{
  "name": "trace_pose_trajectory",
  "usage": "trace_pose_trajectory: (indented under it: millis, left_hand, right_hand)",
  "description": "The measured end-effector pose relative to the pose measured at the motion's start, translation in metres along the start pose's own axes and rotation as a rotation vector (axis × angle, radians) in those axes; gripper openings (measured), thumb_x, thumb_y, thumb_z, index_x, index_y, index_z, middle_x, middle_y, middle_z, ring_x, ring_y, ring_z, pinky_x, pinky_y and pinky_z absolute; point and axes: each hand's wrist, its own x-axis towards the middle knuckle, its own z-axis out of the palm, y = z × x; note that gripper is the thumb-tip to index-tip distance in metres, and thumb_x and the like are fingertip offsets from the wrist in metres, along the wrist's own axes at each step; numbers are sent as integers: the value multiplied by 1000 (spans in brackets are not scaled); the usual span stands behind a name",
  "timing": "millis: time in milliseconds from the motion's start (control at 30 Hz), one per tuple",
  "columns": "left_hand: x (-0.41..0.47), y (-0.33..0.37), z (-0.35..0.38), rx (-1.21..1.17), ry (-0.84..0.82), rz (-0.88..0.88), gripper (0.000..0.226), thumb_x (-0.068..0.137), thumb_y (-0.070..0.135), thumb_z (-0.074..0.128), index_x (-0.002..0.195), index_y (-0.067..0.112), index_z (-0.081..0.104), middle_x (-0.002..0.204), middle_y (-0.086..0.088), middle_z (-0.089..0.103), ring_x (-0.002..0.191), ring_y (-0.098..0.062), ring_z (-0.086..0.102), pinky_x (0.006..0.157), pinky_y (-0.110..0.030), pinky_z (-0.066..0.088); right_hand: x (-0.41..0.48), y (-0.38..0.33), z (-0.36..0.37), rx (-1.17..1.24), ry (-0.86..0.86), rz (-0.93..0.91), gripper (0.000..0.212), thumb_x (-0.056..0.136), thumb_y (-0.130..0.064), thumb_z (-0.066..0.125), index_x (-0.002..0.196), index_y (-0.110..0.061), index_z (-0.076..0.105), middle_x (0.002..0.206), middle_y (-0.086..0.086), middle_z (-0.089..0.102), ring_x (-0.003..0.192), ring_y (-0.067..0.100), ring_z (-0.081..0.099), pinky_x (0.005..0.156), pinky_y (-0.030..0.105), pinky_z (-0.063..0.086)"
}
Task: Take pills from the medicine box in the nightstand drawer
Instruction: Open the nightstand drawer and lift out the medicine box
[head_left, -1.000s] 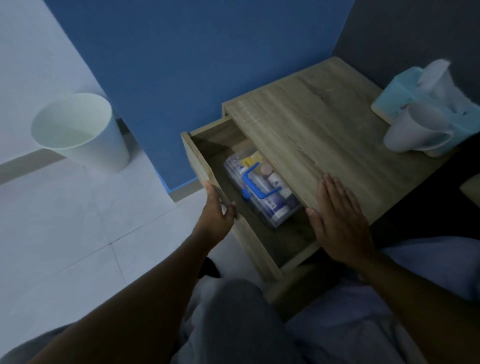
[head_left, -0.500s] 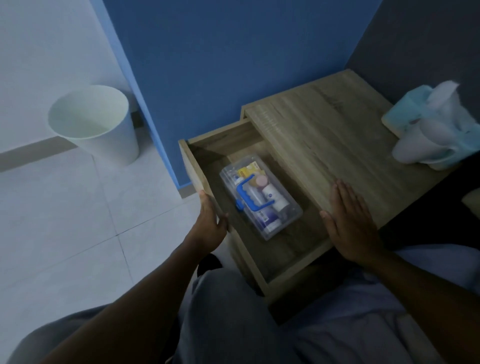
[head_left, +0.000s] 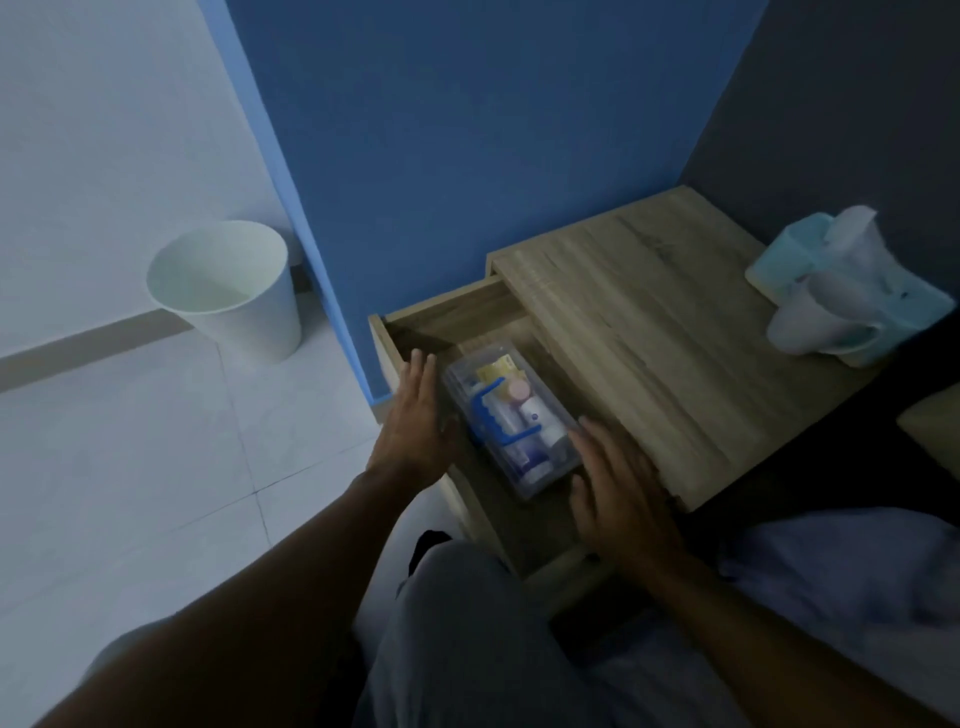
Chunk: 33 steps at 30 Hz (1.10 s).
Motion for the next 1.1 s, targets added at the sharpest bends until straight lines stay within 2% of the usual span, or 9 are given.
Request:
trace_pose_trajectory:
  millis: [133,200,300,367,433,533,733,900,1100]
  left_hand:
    - [23,11,8,-61,-188,-48,89,88,19,61,154,31,3,165,2,-3,151,-24,-1,118,-55,22]
    - [38,12,16,-105,-210,-79,88,88,16,60,154,31,4,165,1,-2,151,-27,2,115,-57,28]
    - [63,9,30,-112,-187,-149,86,89,22,60,154,29,5,164,-4,-3,150,-32,-1,117,-58,20]
    - [81,4,36,-189,-167,-222,78,90,30,58,153,29,12,163,-9,7,148,-37,13,115,-57,28]
    - [91,-2,41,-313,-139,-301,65,90,35,57,147,26,27,152,-12,31,134,-33,41,103,-50,45]
    - [86,-9,45,-458,-119,-407,53,91,39,55,139,25,37,136,-9,50,117,-25,56,86,-42,55]
    - [65,7,36,-471,-50,-411,40,90,29,61,127,23,45,123,-5,57,98,-14,56,61,-23,46]
    - [50,38,-7,-444,27,-329,42,92,27,61,131,19,47,126,-6,58,106,-19,58,81,-37,55]
    - [53,75,-64,-279,153,-222,51,90,39,62,133,16,50,125,-10,61,108,-30,62,90,-46,55]
  right_hand:
    - [14,-17,20,26,-24,285,58,93,-36,50,147,-17,39,149,8,46,134,24,45,111,43,37]
    - [26,-13,26,7,-76,467,67,94,-44,49,151,-15,32,152,10,41,138,25,41,112,43,33]
    - [40,-6,38,-1,-165,649,71,95,-51,42,153,-16,25,152,12,40,136,27,44,107,45,38]
    - [45,-4,49,38,-192,753,69,95,-57,35,151,-20,28,145,11,47,126,27,51,97,44,42]
    - [46,-1,56,65,-190,811,65,94,-61,31,146,-23,36,134,10,56,115,24,56,87,41,42]
    - [47,1,56,77,-207,831,61,95,-59,35,143,-24,41,131,9,59,116,25,58,90,41,42]
    - [51,-4,35,430,-184,841,50,99,-33,49,147,-21,42,143,9,53,130,25,52,96,34,42]
    - [42,-22,7,566,-83,735,51,99,-33,51,148,-19,43,143,12,51,127,26,53,102,34,42]
    - [62,-27,-48,880,80,650,49,92,-43,59,139,-28,52,131,7,59,108,20,65,91,45,58]
